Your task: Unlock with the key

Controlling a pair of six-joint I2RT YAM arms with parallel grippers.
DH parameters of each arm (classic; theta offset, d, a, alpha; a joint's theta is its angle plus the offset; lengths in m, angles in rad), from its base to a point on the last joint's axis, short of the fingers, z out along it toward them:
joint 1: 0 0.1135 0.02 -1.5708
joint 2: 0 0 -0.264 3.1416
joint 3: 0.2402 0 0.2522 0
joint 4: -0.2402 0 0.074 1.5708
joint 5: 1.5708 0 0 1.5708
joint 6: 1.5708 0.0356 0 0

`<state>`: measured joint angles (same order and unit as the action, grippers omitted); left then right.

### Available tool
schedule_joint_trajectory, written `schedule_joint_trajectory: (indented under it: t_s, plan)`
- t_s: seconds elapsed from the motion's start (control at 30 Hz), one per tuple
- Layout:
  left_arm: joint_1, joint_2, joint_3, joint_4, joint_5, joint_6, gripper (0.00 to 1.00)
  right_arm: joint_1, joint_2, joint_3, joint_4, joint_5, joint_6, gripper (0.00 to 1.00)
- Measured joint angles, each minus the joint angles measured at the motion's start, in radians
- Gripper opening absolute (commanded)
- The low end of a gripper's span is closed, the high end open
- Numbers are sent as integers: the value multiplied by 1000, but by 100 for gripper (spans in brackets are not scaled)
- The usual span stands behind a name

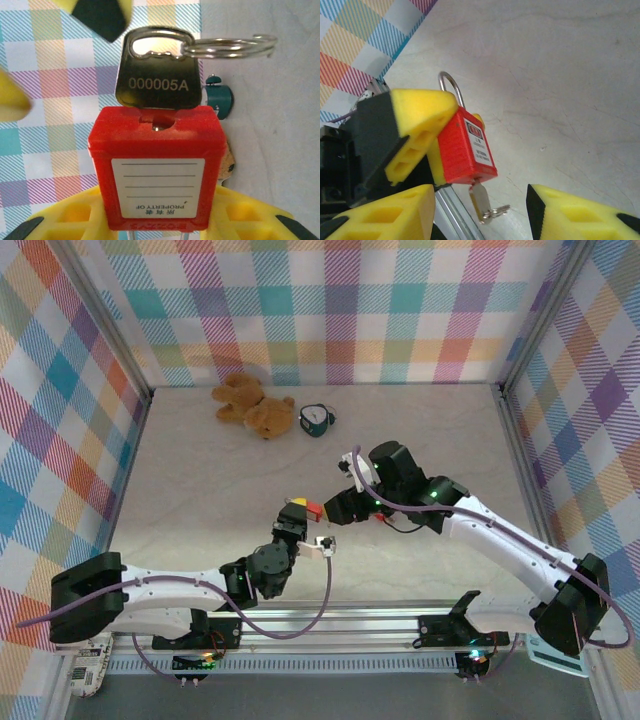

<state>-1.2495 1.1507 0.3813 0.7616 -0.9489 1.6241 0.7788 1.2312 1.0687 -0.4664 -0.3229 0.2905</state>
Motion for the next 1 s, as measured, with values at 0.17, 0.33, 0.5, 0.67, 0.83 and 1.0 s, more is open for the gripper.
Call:
schedule_joint_trajectory:
  t_s: [0.17, 0.33, 0.5, 0.67, 0.83, 1.0]
  plan:
    - [0, -89, -6, -60, 0, -16, 0, 0, 22, 7, -22, -11, -1, 51]
    - [0, -106, -11, -100, 1, -38, 0, 0, 38, 15, -26, -11, -1, 51]
    - [0, -93, -11, -103, 1, -38, 0, 0, 47, 30, -34, -5, -1, 51]
    - [0, -85, -11, -97, 0, -37, 0, 0, 70, 46, -37, -3, -1, 51]
    - [0, -85, -11, -97, -3, -38, 0, 0, 69, 48, -37, -20, -1, 51]
    - [0, -83, -11, -97, -4, -38, 0, 0, 69, 48, -43, -32, -13, 51]
